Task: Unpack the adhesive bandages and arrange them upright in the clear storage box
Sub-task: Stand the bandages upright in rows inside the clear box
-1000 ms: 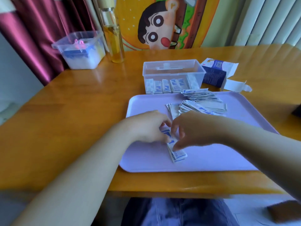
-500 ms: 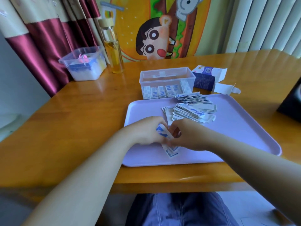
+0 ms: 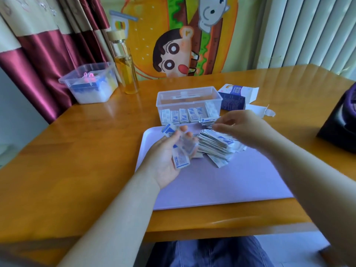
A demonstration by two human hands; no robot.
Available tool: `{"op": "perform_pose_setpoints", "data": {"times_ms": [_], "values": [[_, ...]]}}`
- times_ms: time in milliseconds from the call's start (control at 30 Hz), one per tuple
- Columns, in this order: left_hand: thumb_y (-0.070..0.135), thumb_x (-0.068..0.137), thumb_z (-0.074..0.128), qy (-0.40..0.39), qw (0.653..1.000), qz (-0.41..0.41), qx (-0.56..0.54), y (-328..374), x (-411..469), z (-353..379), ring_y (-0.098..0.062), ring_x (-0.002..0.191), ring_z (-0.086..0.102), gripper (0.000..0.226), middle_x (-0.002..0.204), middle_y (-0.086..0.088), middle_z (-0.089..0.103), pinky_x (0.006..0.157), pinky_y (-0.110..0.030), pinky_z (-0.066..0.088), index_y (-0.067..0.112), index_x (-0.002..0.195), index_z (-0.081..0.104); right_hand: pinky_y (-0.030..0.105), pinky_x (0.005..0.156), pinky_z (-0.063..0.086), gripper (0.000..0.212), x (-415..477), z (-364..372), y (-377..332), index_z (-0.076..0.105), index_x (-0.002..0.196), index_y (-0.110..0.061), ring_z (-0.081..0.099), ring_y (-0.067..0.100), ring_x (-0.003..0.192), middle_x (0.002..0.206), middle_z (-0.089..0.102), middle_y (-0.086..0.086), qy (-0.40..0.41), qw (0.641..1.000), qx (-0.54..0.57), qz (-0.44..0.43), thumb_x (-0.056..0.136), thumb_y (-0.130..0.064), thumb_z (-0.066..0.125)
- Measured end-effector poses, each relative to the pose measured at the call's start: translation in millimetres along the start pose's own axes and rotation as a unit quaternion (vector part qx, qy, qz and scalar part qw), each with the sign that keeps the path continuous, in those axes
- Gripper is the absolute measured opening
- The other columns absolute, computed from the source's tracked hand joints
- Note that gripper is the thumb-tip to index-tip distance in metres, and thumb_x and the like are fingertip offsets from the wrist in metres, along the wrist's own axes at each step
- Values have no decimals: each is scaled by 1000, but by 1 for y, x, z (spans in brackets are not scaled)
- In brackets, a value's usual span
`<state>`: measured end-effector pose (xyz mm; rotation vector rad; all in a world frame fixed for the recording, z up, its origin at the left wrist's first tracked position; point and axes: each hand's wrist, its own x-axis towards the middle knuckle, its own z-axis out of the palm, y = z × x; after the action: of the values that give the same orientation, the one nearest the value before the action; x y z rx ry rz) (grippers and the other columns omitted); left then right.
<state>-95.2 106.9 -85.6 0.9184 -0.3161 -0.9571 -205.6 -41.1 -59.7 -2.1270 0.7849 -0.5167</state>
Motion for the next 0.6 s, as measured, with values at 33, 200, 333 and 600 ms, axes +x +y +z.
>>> {"op": "perform_pose_setpoints", "data": {"times_ms": [33, 200, 333, 600], "values": [[13, 99, 41, 17, 1000, -7, -19, 1, 2, -1, -12, 55, 64, 20, 62, -2, 61, 53, -22, 54, 10, 94, 60, 25, 61, 47, 26, 8, -3, 6, 70, 91, -8, 61, 11, 70, 85, 69, 7, 13, 995, -94, 15, 82, -33, 69], [10, 99, 41, 48, 996, -54, -57, 5, 14, 1, -13, 54, 61, 19, 65, -5, 52, 53, -23, 55, 7, 104, 59, 36, 77, 49, 52, 28, 8, 22, 65, 109, -3, 63, 25, 92, 106, 68, 12, -115, 944, -300, 77, 82, -48, 64], [14, 96, 44, 60, 995, -85, 4, 11, 23, -7, -4, 42, 42, 19, 65, 2, 51, 45, -15, 37, 16, 110, 58, 23, 49, 32, 31, 33, 5, 27, 53, 67, -18, 47, 12, 58, 70, 55, 1, -112, 960, -240, 95, 80, -42, 68], [18, 93, 53, 63, 988, -90, 113, 20, 51, -5, -2, 35, 28, 13, 70, 6, 49, 38, -14, 24, 17, 103, 61, 33, 72, 45, 37, 45, -12, 30, 71, 93, -6, 57, 19, 78, 90, 70, 10, -80, 991, -17, 103, 76, -39, 74]]}}
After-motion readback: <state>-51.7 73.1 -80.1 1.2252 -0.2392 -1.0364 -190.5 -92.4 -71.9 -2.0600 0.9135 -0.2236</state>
